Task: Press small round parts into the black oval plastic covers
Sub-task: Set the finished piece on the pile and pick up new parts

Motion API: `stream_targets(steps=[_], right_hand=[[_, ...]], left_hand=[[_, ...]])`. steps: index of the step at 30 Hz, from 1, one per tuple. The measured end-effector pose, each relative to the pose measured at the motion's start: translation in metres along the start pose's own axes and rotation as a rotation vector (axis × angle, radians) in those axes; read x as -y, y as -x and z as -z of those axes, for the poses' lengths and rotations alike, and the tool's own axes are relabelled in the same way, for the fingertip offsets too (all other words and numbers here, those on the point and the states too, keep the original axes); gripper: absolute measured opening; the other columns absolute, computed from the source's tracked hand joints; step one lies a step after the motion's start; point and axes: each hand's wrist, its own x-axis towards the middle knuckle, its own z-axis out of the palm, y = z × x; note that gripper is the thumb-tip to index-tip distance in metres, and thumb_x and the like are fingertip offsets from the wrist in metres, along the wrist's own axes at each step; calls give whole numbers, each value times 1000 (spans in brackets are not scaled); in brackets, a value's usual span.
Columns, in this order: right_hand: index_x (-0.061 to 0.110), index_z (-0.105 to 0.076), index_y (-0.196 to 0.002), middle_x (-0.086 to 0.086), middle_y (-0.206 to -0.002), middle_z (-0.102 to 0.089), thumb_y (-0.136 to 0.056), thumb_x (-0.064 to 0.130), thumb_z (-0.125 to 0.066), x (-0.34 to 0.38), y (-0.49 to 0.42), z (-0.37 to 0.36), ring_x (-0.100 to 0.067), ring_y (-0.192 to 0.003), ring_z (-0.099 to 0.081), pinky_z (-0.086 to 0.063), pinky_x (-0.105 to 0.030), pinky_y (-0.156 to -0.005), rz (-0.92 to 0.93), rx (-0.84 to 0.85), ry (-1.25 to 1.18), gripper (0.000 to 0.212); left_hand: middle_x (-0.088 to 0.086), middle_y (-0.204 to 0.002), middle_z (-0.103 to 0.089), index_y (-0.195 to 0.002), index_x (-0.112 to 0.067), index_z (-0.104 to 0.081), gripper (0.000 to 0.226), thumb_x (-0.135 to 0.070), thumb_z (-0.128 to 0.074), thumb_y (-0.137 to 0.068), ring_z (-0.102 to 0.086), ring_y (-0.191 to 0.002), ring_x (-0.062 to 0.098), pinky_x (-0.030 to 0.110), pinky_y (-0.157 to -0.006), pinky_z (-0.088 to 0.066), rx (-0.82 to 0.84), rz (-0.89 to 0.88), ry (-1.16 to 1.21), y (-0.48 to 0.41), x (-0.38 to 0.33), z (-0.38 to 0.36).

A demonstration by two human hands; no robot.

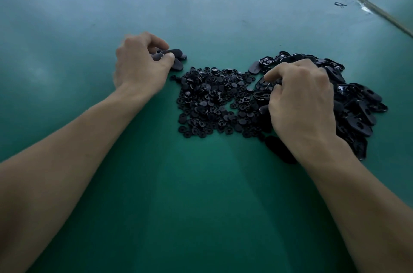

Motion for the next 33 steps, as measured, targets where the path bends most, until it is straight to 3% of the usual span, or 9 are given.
stream_targets(steps=[4,8,11,14,17,21,26,30,33], right_hand=[[14,-73,-108,-8,-117,-62,-92,-3,-58,-2,-2,-3,-27,-104,-59,-51,-34,-91,59,-60,-164,27],[13,-75,-98,-1,-99,-66,-91,2,-66,5,0,-7,-7,-86,-57,-44,-6,-80,189,-91,-398,16],[13,-75,-95,3,-95,-65,-86,1,-71,9,3,-11,-9,-86,-62,-51,-16,-82,255,-88,-530,16],[13,-75,-93,2,-95,-65,-84,1,-73,12,4,-13,-10,-89,-64,-55,-27,-84,284,-64,-602,15],[14,-75,-94,5,-91,-65,-84,2,-73,13,4,-15,-7,-85,-65,-56,-25,-83,270,-61,-648,15],[15,-73,-98,9,-87,-68,-89,5,-66,13,4,-16,-8,-82,-67,-56,-30,-79,238,-81,-672,15],[25,-69,-96,16,-83,-69,-91,6,-63,13,3,-15,-7,-76,-68,-57,-32,-73,174,-67,-753,21],[27,-68,-96,15,-85,-70,-91,6,-64,13,3,-15,-8,-78,-69,-58,-35,-74,156,-40,-804,22],[26,-65,-99,14,-90,-70,-91,6,-66,14,3,-13,-4,-87,-69,-58,-29,-81,150,-32,-845,22]], left_hand=[[-4,-98,-69,-87,-35,-66,6,-40,-66,-87,-60,-87,9,29,-81,-49,-18,-66,0,6,-8,0],[-15,-72,-69,-85,-34,-68,10,-42,-65,-87,-68,-69,9,39,-73,-60,49,-189,172,25,-26,-3],[-13,-70,-72,-85,-36,-71,16,-48,-61,-88,-71,-68,10,37,-72,-59,108,-265,248,37,-37,-7],[-4,-78,-76,-91,-27,-78,23,-41,-61,-92,-71,-75,15,38,-74,-57,183,-316,292,41,-38,-10],[-5,-82,-77,-93,-19,-79,17,-29,-65,-93,-72,-77,14,30,-72,-57,238,-355,356,42,-36,-12],[-7,-80,-76,-91,-19,-78,20,-34,-65,-92,-72,-72,12,28,-67,-56,303,-351,464,42,-33,-13],[-8,-77,-73,-94,-20,-73,8,-14,-70,-89,-59,-56,-9,4,-57,-41,364,-416,529,46,-35,-12],[-11,-76,-70,-102,-13,-73,13,-8,-70,-90,-57,-53,-11,3,-55,-38,363,-405,533,47,-36,-11],[-10,-77,-72,-100,-18,-73,13,-11,-72,-89,-62,-62,-6,11,-60,-46,378,-369,559,46,-37,-11]])
